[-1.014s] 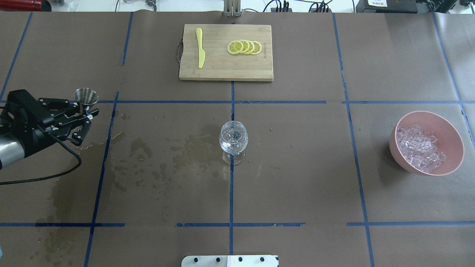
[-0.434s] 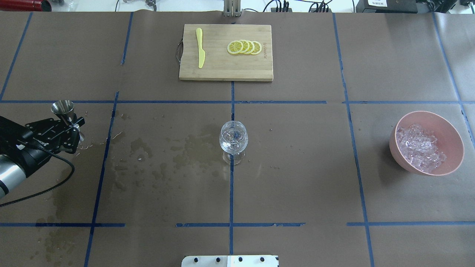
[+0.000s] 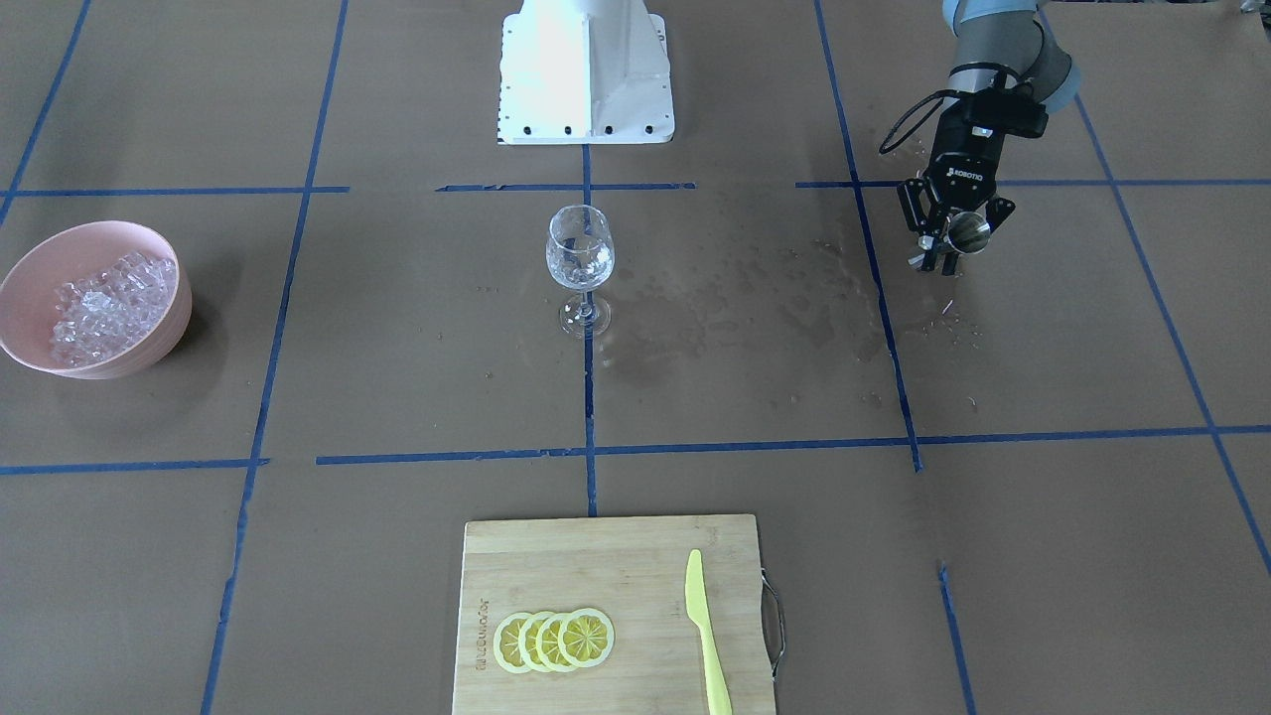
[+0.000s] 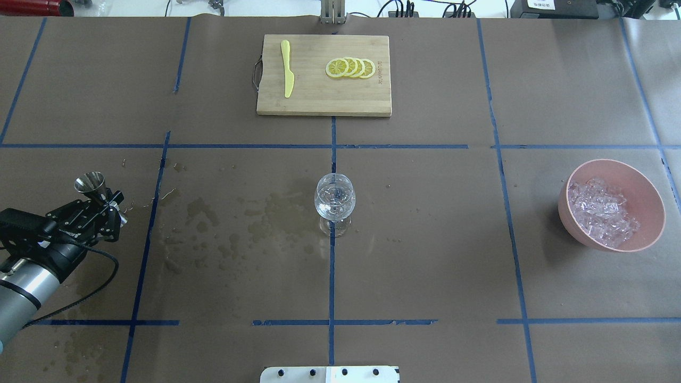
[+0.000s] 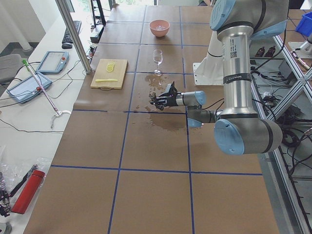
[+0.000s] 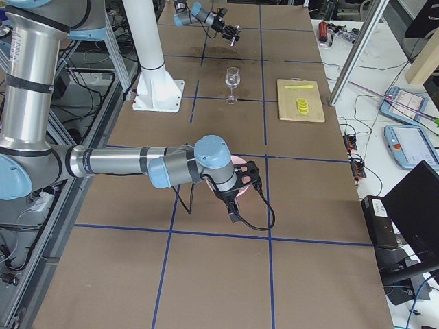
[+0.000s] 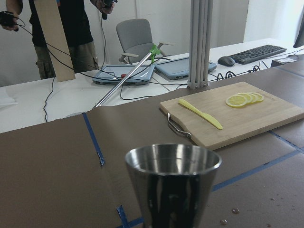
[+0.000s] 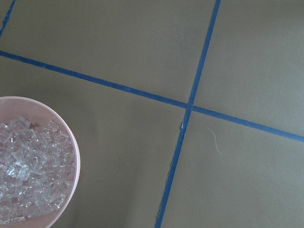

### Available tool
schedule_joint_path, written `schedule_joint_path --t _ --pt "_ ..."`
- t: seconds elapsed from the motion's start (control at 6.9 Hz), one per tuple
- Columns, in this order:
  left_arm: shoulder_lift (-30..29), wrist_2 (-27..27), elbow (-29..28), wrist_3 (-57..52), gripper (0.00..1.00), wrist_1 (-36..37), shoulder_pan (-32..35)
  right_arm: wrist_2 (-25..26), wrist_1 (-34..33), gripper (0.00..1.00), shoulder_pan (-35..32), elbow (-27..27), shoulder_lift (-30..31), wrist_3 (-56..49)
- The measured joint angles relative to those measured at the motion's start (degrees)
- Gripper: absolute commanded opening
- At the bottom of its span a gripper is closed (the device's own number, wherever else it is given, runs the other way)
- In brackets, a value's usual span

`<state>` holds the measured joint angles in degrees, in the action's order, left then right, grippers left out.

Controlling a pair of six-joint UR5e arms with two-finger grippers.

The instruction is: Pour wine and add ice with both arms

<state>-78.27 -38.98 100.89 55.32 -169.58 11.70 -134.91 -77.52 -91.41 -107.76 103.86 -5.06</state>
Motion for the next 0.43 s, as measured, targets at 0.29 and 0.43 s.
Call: schedule_joint_path --t 0.29,0.43 --pt "-2.85 8.38 -5.65 1.39 0.0 -3.93 -3.59 0.0 0.0 1.0 0.0 0.0 -0.05 0.04" --pt "-5.43 11.36 -8.97 1.5 0.0 -5.11 -4.43 0.0 0.0 1.0 0.0 0.0 -0.06 0.03"
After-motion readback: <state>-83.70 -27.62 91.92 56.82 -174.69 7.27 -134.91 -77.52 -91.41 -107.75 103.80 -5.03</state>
